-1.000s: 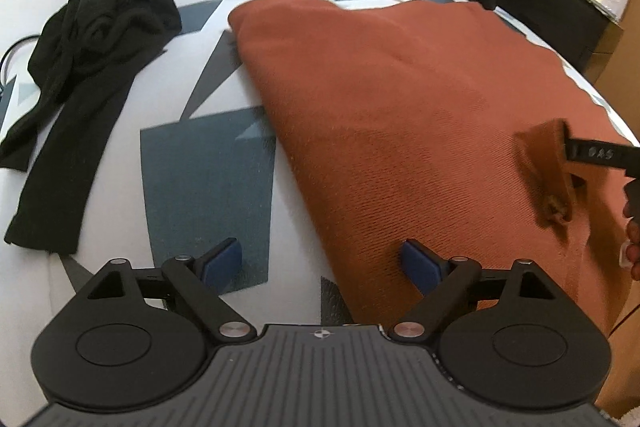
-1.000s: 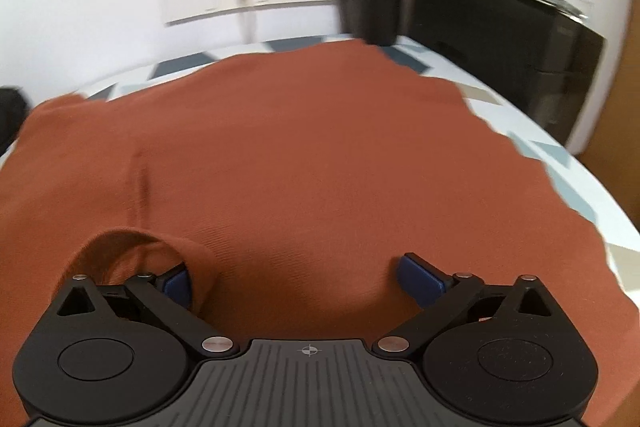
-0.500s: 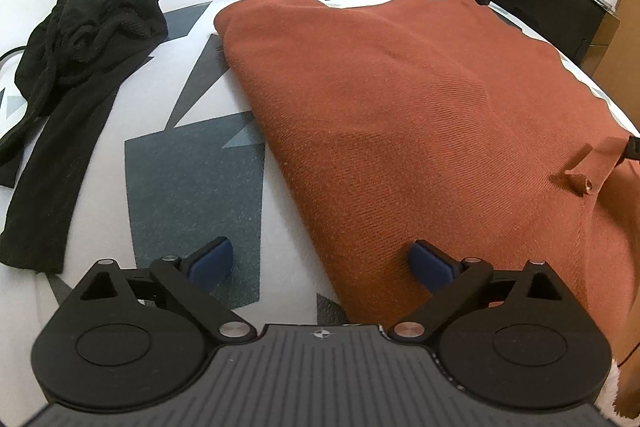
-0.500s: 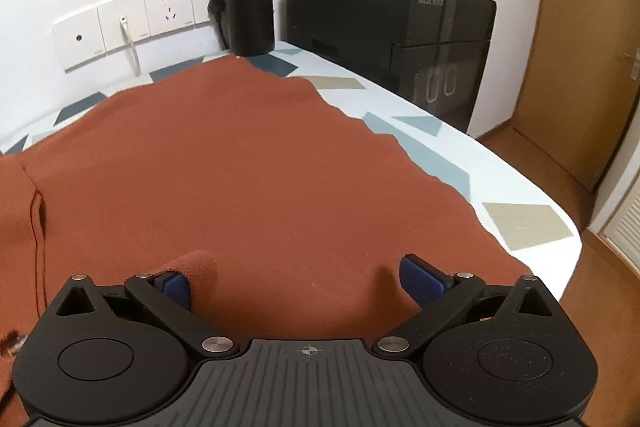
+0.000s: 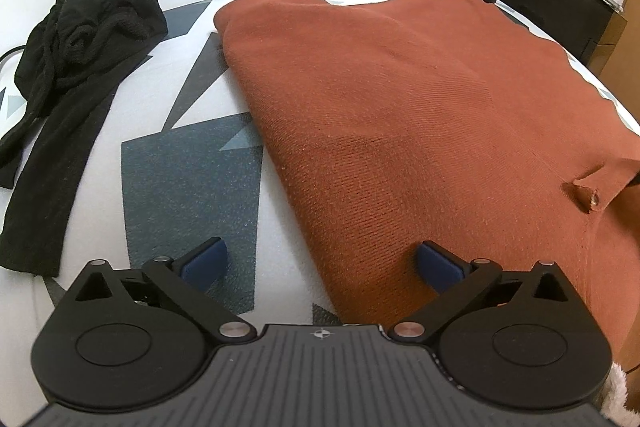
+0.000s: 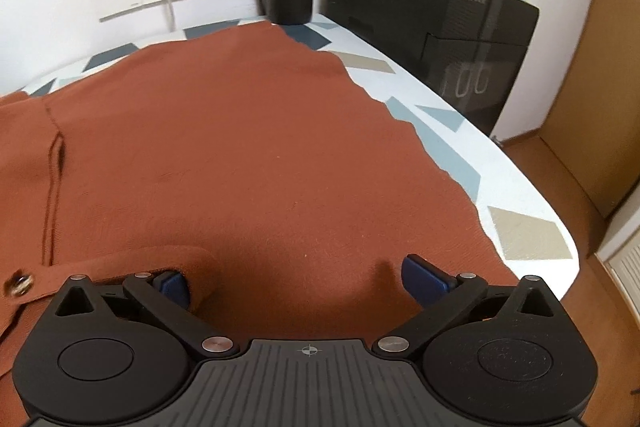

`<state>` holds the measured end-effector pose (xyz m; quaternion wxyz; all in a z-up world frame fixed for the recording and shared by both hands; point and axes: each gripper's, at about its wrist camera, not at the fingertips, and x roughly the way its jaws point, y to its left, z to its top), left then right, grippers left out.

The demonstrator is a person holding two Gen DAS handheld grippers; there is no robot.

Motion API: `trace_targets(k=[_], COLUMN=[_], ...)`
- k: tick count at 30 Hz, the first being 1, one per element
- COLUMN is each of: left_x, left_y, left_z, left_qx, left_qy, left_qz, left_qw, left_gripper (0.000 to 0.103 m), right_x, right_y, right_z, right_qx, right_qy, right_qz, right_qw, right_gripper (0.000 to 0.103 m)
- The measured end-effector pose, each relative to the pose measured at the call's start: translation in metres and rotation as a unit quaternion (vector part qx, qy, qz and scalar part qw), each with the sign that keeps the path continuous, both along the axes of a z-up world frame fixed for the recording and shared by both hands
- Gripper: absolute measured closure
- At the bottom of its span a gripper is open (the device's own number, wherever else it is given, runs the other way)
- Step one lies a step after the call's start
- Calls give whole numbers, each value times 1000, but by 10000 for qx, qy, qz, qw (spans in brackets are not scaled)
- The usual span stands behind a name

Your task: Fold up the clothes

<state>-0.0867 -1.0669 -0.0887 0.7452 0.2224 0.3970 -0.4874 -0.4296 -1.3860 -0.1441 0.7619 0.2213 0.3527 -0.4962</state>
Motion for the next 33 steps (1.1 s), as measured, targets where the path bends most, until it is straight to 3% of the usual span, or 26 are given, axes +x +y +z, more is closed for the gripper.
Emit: trace_targets(k=[13,21,33], left_x=[-2,-3,-5], left_y=[2,1,-2], left_z=[-2,-1,-1], left_qx=[-191,-174,-154], left_qy=[-94,-83,-75], left_qz=[71,138,355], left_qw=[9997,9997,9992], left_gripper=[0,0,0], right_x=[-12,-20,-46], right_y=[-17,-18,-2], right_z=[31,18,16], right_qx=[84,459,694], right_qy=[-511,-290,-737], right_qz=[384,499,527], right_qw=[9979,9973,9935], right_gripper=[1,1,1])
